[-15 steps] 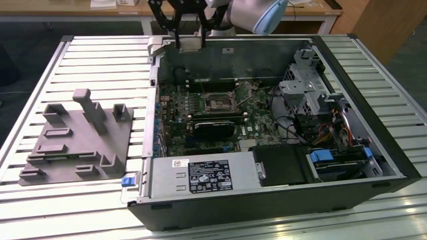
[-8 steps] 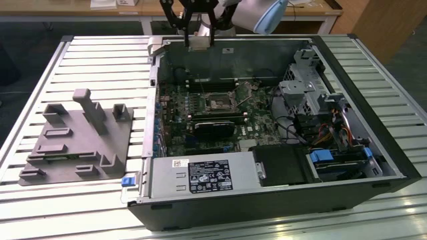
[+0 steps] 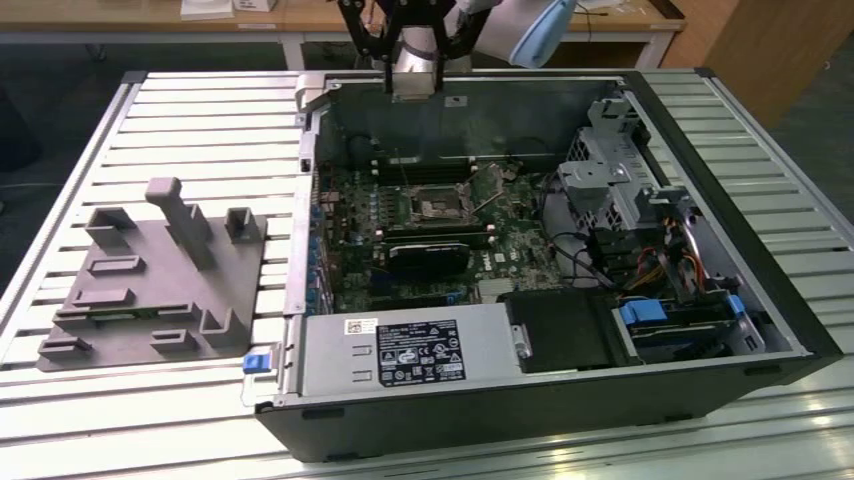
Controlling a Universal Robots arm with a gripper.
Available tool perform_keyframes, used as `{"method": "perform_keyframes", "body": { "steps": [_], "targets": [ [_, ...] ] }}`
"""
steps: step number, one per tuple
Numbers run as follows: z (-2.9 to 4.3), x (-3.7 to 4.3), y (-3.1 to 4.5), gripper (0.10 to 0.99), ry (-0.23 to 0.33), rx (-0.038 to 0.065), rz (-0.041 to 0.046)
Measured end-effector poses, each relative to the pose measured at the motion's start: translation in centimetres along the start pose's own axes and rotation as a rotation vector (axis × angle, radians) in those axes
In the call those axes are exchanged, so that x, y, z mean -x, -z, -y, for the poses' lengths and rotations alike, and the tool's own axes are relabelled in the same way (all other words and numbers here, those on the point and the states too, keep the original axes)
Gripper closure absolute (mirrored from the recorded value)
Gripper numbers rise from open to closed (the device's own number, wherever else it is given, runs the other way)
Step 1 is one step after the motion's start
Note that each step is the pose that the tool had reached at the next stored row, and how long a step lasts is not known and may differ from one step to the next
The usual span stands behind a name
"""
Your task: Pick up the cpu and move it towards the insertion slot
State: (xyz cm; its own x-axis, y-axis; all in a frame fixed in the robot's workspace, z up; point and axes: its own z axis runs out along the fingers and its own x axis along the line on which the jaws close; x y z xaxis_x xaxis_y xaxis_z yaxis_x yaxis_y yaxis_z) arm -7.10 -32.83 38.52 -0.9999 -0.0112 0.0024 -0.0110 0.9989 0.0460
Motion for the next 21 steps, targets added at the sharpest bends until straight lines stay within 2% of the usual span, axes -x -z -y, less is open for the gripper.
{"method": "perform_keyframes", "body": {
  "steps": [16, 21],
  "targets": [
    [0.02, 4.07, -0.14, 0.541, -0.001, 0.0, 0.0],
    [0.02, 4.27, -0.15, 0.541, -0.001, 0.0, 0.0]
  ]
}}
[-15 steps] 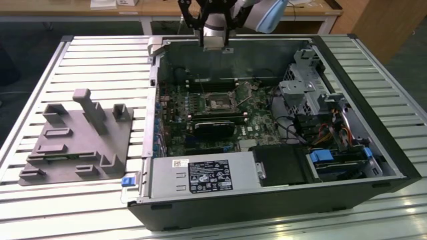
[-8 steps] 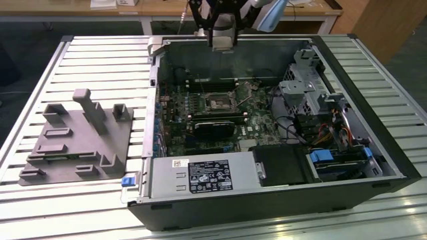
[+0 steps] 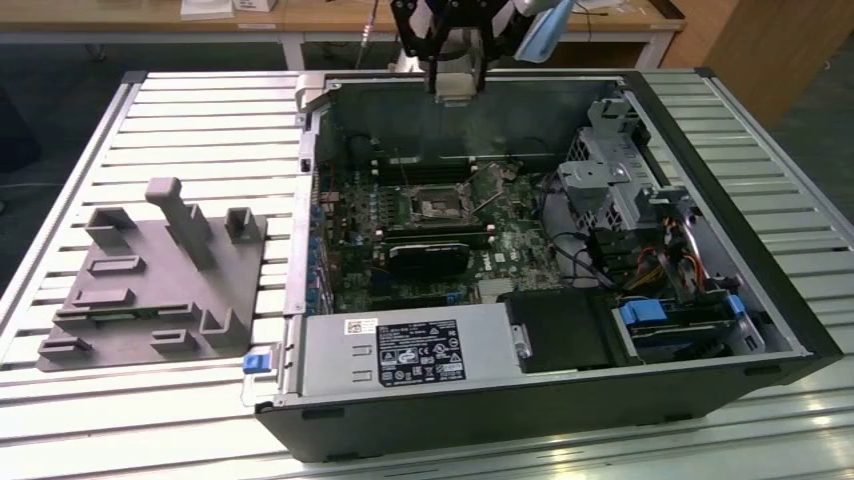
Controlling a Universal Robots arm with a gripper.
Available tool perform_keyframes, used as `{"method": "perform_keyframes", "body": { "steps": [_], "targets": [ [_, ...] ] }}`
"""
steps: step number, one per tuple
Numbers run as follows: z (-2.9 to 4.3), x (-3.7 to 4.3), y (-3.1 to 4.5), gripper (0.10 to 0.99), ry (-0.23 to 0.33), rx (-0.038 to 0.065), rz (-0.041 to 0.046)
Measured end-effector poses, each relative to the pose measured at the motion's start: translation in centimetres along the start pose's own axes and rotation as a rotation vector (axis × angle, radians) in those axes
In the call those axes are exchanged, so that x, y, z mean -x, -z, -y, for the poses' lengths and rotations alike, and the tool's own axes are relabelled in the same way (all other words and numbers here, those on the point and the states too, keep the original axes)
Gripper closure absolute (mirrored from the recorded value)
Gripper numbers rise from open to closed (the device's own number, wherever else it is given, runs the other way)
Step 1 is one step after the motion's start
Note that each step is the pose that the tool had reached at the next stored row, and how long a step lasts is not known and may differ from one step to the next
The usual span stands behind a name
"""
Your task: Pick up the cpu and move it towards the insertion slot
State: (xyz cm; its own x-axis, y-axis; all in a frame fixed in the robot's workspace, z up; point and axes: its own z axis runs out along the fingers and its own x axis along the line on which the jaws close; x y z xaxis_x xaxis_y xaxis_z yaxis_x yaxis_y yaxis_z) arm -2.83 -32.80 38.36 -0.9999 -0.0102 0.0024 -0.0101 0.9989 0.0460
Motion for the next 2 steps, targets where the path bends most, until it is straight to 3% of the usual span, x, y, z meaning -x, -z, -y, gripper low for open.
{"method": "perform_keyframes", "body": {
  "steps": [2],
  "targets": [
    [0.0, 0.01, 0.0, 0.541, 0.0, 0.0, 0.0]
  ]
}}
